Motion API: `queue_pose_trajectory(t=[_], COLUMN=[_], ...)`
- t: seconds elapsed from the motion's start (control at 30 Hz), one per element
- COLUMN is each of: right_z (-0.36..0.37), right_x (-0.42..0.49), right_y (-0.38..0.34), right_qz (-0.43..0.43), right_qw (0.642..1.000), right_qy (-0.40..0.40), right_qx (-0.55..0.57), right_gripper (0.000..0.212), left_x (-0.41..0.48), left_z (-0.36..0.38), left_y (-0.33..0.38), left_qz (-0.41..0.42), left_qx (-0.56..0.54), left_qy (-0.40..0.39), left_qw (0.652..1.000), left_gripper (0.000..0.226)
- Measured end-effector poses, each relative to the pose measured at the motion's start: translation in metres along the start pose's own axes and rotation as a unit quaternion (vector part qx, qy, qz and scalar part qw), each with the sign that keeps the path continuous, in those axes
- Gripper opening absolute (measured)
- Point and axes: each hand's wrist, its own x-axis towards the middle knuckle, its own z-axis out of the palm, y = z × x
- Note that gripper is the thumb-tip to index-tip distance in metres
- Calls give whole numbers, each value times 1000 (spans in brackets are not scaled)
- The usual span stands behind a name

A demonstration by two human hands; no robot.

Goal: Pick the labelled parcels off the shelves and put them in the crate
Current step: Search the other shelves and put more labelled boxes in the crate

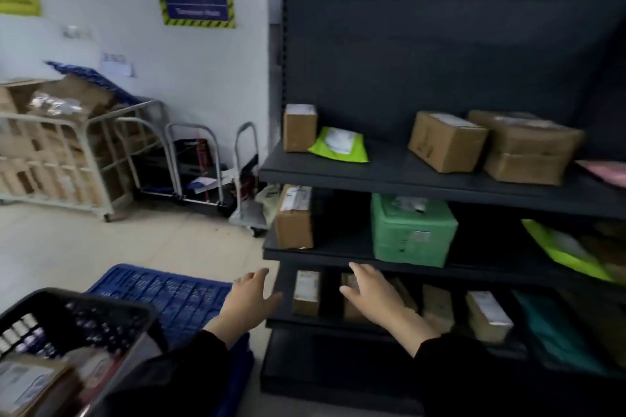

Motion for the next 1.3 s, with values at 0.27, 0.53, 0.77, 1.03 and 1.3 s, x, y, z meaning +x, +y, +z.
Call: queue_pose_trajectory(t=[0.27, 0.53, 0.77, 1.03, 1.3], right_z=[-63, -104, -132, -158, -186], right_x=[-78, -147, -200, -230, -190], right_y=[140, 262, 353, 438, 521], right_qz=[69, 105, 171, 229, 259], right_qw=[996, 990, 978, 963, 955], right_qy=[52, 90, 119, 141, 144], right_qx=[-5, -9, 2, 18, 13], right_gripper=[63, 63, 63, 64, 63], left_x=[-16, -46, -52, -29, 36], left_z=[64, 130, 177, 230, 277], left_y=[152, 277, 373, 470, 542], left_qz=[71, 105, 147, 211, 244], left_qx=[6, -1, 12, 18, -1], left_qy=[-24, -47, -84, -118, -140], left_qw=[997, 993, 985, 970, 960], left_gripper=[66, 67, 69, 69, 67])
